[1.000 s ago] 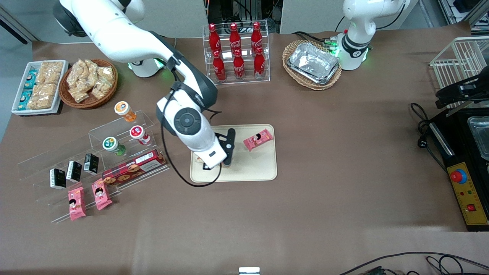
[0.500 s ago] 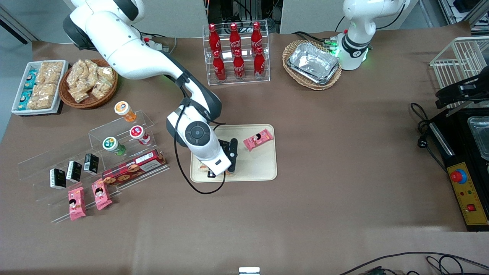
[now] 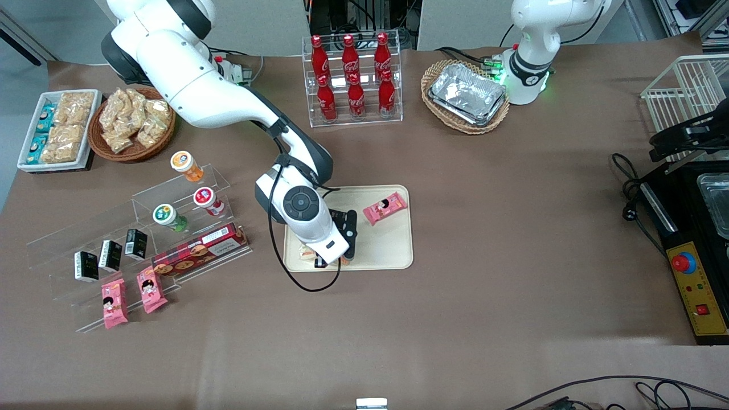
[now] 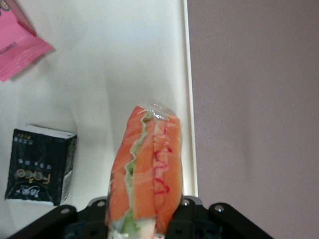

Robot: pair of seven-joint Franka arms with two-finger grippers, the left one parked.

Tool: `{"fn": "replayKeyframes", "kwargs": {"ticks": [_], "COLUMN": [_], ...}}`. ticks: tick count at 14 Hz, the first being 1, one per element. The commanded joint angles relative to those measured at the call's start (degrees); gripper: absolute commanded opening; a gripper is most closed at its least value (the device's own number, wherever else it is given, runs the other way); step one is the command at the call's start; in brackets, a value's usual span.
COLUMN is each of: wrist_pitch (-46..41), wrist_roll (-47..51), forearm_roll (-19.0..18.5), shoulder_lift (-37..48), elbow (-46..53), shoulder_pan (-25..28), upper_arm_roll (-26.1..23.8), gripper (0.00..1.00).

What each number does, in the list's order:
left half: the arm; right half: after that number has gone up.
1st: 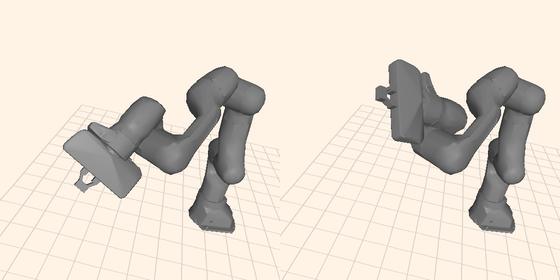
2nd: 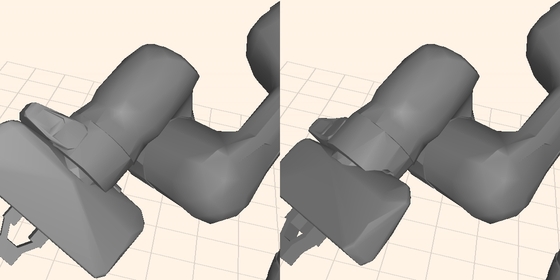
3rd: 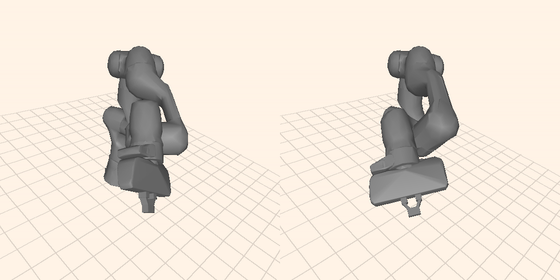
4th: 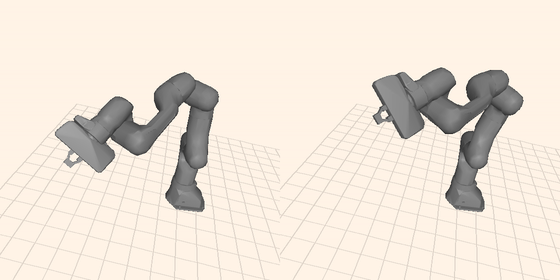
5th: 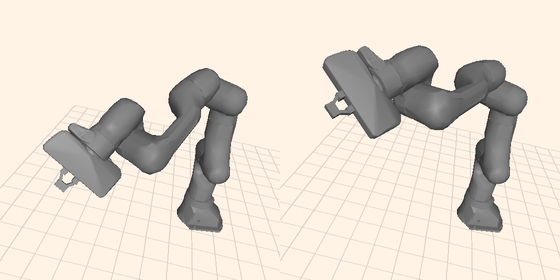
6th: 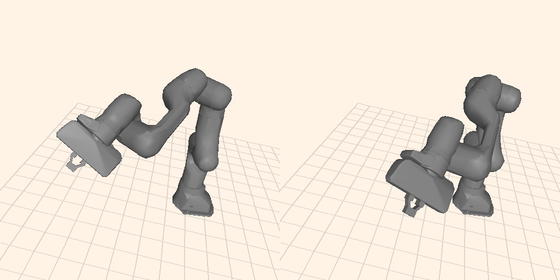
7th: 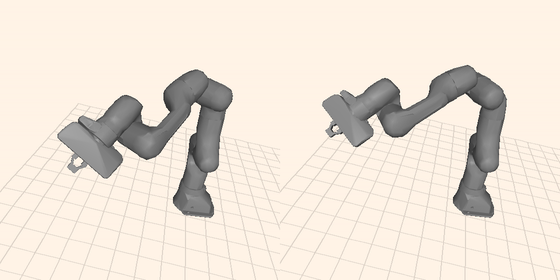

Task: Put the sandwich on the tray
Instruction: 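Lower the held sandwich onto the cream tray beside the black pack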

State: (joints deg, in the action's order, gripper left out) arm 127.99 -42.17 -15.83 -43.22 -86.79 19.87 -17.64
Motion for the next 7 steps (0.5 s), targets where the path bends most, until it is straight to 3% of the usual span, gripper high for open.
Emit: {"fn": "replayKeyframes", "kwargs": {"ticks": [1,7], "wrist_pitch": [0.86,-3.17], "wrist_roll": [0.86,7.70], "forearm_roll": [-0.96,1.50], "shoulder_lift": [-0.99,1.29], "elbow": [1.27,1.80], "shoulder_pan": [0.26,-0.36], "upper_arm_roll": [-0.38,-0.64], "gripper": [1.00,1.00]}}
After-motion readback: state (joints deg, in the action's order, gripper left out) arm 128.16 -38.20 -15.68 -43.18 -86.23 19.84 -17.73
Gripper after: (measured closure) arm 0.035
